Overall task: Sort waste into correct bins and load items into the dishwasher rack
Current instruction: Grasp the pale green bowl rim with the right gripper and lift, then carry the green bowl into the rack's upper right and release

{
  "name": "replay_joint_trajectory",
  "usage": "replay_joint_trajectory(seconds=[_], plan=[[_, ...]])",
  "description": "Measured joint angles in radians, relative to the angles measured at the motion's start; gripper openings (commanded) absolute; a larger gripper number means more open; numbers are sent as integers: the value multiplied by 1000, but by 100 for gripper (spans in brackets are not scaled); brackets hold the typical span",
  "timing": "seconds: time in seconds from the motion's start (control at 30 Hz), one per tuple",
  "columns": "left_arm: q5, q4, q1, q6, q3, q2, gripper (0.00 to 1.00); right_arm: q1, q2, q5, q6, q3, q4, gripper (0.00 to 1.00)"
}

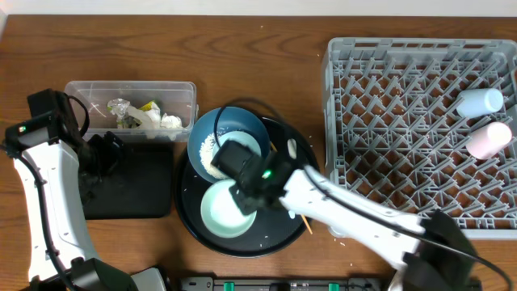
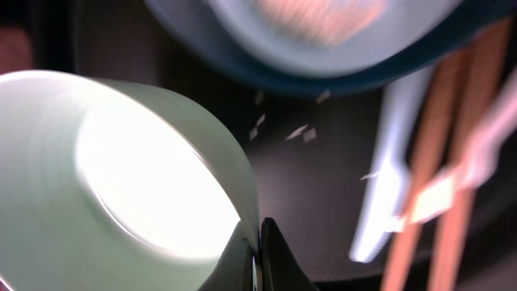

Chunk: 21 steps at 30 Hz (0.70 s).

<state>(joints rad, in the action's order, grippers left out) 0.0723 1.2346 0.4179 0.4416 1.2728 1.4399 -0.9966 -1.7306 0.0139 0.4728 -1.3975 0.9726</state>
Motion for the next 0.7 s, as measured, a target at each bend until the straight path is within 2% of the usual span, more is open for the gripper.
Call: replay_joint_trajectory(seconds=[0.17, 0.37, 0.5, 0.7], plan=[[0, 0, 0, 0, 0, 0, 98, 107, 93, 129, -49, -59, 42, 1], [0, 0, 0, 0, 0, 0, 98, 322, 138, 332, -115, -66, 11, 1], [0, 0, 0, 0, 0, 0, 98, 509, 138, 444, -205, -66, -89, 1], [0, 0, 0, 0, -1, 0, 98, 785, 138, 517, -362, -66, -342, 1]])
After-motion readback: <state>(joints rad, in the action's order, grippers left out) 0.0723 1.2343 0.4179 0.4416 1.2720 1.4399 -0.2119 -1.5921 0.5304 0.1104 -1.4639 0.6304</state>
